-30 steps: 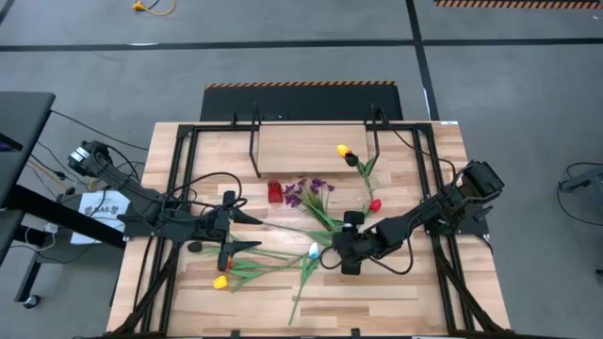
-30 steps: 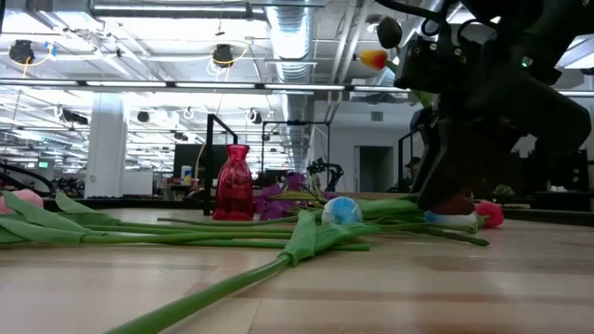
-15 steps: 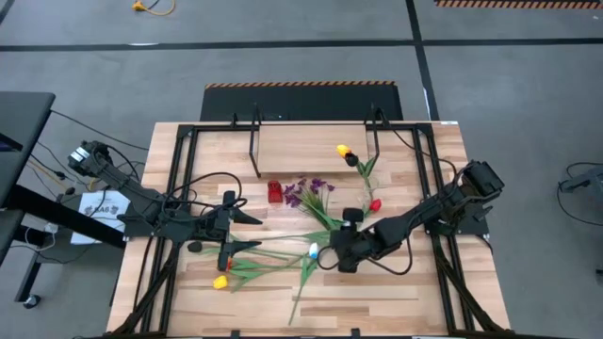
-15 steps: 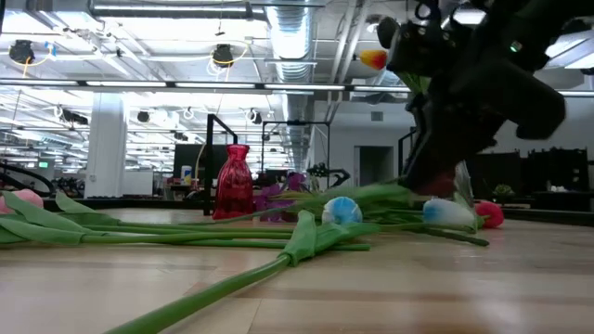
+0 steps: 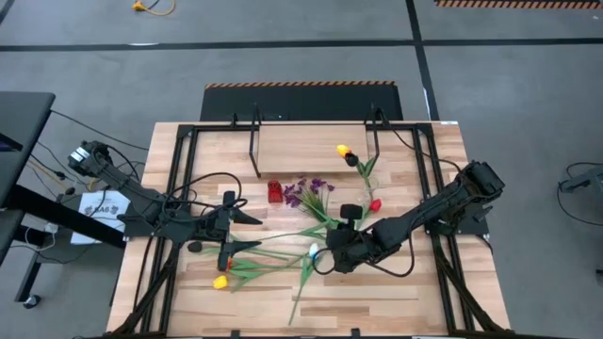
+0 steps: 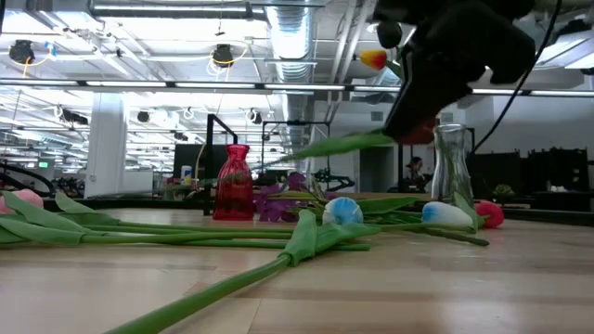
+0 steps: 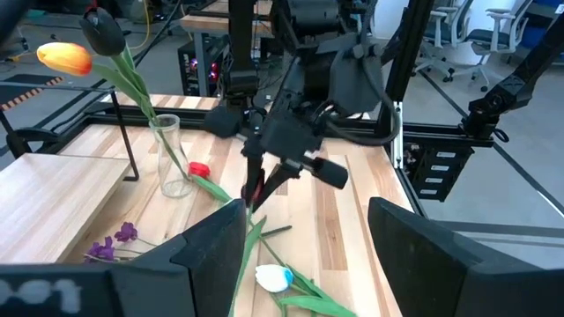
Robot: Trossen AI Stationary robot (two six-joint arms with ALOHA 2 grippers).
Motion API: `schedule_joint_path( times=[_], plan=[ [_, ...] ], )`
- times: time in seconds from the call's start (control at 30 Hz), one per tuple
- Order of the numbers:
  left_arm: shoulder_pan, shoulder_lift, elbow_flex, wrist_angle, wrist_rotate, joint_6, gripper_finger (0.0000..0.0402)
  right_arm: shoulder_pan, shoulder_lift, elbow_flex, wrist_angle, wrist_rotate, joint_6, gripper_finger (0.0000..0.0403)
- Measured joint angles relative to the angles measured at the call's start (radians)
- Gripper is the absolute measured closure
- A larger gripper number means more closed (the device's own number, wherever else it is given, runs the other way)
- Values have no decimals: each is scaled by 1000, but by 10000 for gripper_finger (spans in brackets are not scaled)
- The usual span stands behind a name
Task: Pick and place flowers into a vace then onto a shelf
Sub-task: Put the dark red flower into the transparent vase
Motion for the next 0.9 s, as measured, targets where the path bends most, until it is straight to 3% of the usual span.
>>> schedule_joint_path(
  times=[0.33, 0.9],
  plan=[
    [0, 18, 0, -12, 0, -28, 171, 37, 0, 146, -186, 119, -5, 373],
    [77, 314, 0, 101, 54, -21, 171, 76, 0, 295, -201, 93, -139, 379]
  ],
)
